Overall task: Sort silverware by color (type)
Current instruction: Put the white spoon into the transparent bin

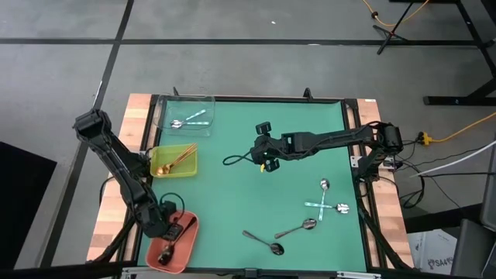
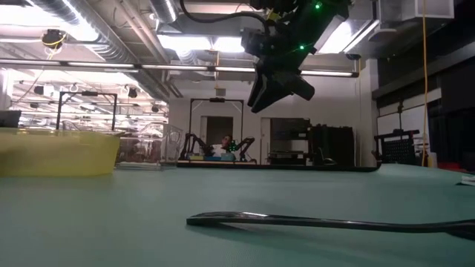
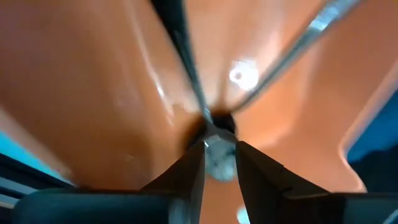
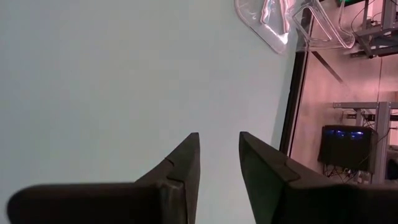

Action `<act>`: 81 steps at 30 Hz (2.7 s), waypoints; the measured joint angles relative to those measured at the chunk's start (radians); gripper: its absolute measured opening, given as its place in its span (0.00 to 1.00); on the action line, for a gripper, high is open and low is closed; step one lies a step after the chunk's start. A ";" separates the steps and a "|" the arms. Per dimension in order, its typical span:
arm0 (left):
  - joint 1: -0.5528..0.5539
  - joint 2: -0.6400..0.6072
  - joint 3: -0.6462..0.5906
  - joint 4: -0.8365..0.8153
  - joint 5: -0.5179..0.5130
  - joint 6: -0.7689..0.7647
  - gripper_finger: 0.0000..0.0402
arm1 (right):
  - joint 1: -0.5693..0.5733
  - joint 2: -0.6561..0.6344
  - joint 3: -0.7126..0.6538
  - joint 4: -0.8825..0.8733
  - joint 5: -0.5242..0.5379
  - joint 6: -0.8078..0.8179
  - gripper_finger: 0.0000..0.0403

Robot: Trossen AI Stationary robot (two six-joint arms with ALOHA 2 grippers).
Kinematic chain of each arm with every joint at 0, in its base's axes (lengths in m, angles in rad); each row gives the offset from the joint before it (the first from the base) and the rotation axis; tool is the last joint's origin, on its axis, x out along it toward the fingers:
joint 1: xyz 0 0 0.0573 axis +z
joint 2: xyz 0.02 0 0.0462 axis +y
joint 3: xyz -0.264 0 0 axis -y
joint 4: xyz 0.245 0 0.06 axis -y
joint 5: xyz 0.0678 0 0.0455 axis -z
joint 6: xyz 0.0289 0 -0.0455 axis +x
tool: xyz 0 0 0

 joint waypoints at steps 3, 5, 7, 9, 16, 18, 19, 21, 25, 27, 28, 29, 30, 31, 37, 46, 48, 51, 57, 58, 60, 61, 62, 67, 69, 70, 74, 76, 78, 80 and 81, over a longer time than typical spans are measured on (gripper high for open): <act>0.000 -0.015 0.000 0.047 -0.002 0.000 0.21 | 0.000 0.000 0.000 -0.001 0.000 0.000 0.26; 0.000 -0.028 0.000 0.073 -0.005 0.011 0.21 | 0.000 0.000 0.000 -0.005 0.000 0.000 0.26; 0.000 -0.043 0.000 0.094 -0.008 0.015 0.21 | 0.000 0.000 0.000 -0.009 0.000 0.000 0.26; 0.000 -0.060 0.000 0.108 -0.014 0.017 0.21 | 0.000 0.000 0.000 -0.009 0.000 0.000 0.26; 0.000 -0.137 0.000 0.216 -0.106 0.104 0.21 | 0.000 0.000 0.000 -0.013 0.000 0.000 0.26; 0.002 -0.156 0.000 0.252 -0.161 0.145 0.21 | 0.001 0.000 0.000 -0.034 0.000 0.001 0.26; 0.006 -0.164 0.000 0.268 -0.189 0.167 0.21 | 0.001 0.000 0.000 -0.047 0.000 0.012 0.26; 0.021 -0.178 0.000 0.293 -0.251 0.223 0.21 | 0.006 0.000 0.000 -0.078 0.001 0.044 0.26; 0.070 -0.193 0.000 0.330 -0.342 0.382 0.21 | 0.021 0.000 0.000 -0.149 0.008 0.095 0.26; 0.109 -0.197 0.000 0.343 -0.361 0.477 0.21 | 0.032 0.000 0.000 -0.177 0.010 0.114 0.26; 0.128 -0.197 0.000 0.346 -0.367 0.525 0.21 | 0.042 0.000 0.000 -0.191 0.010 0.127 0.26; 0.150 -0.197 0.000 0.352 -0.368 0.570 0.21 | 0.050 0.000 0.000 -0.209 0.009 0.141 0.26; 0.173 -0.197 0.000 0.356 -0.368 0.616 0.21 | 0.058 0.000 0.000 -0.229 0.010 0.151 0.26; 0.195 -0.197 0.000 0.357 -0.367 0.659 0.21 | 0.067 -0.002 0.000 -0.248 0.009 0.160 0.26; 0.338 -0.197 0.000 0.364 -0.359 0.891 0.21 | 0.115 -0.035 0.000 -0.364 0.010 0.262 0.26; 0.503 -0.197 0.000 0.363 -0.352 1.251 0.21 | 0.172 -0.149 0.000 -0.547 -0.025 0.469 0.26; 0.531 -0.197 0.000 0.363 -0.351 1.305 0.21 | 0.186 -0.174 0.000 -0.588 -0.058 0.521 0.26; 0.564 -0.197 0.000 0.363 -0.352 1.386 0.21 | 0.213 -0.206 0.000 -0.655 -0.094 0.603 0.26; 0.600 -0.197 0.000 0.361 -0.391 1.545 0.21 | 0.282 -0.290 -0.045 -0.716 -0.103 0.753 0.26; 0.604 -0.197 0.000 0.361 -0.403 1.568 0.21 | 0.295 -0.308 -0.060 -0.712 -0.103 0.781 0.26; 0.610 -0.197 0.000 0.361 -0.429 1.608 0.21 | 0.320 -0.346 -0.095 -0.713 -0.103 0.838 0.26; 0.612 -0.197 0.000 0.361 -0.442 1.625 0.21 | 0.333 -0.367 -0.114 -0.712 -0.103 0.869 0.26; 0.615 -0.197 0.000 0.361 -0.454 1.640 0.21 | 0.345 -0.385 -0.134 -0.712 -0.103 0.899 0.26; 0.636 -0.197 0.000 0.361 -0.474 1.667 0.21 | 0.404 -0.468 -0.218 -0.707 -0.104 1.054 0.26; 0.642 -0.197 0.000 0.361 -0.474 1.668 0.21 | 0.430 -0.491 -0.250 -0.706 -0.104 1.098 0.26; 0.644 -0.197 0.000 0.361 -0.474 1.668 0.21 | 0.443 -0.502 -0.267 -0.707 -0.104 1.118 0.26; 0.649 -0.197 0.000 0.361 -0.474 1.668 0.21 | 0.488 -0.527 -0.329 -0.705 -0.105 1.207 0.26; 0.649 -0.197 0.000 0.361 -0.474 1.668 0.21 | 0.506 -0.528 -0.354 -0.704 -0.120 1.254 0.26; 0.649 -0.197 0.000 0.361 -0.474 1.668 0.21 | 0.521 -0.528 -0.374 -0.702 -0.157 1.295 0.26; 0.649 -0.197 0.000 0.361 -0.474 1.669 0.21 | 0.534 -0.528 -0.391 -0.679 -0.198 1.329 0.26; 0.649 -0.197 0.000 0.361 -0.474 1.669 0.21 | 0.539 -0.528 -0.399 -0.660 -0.213 1.341 0.26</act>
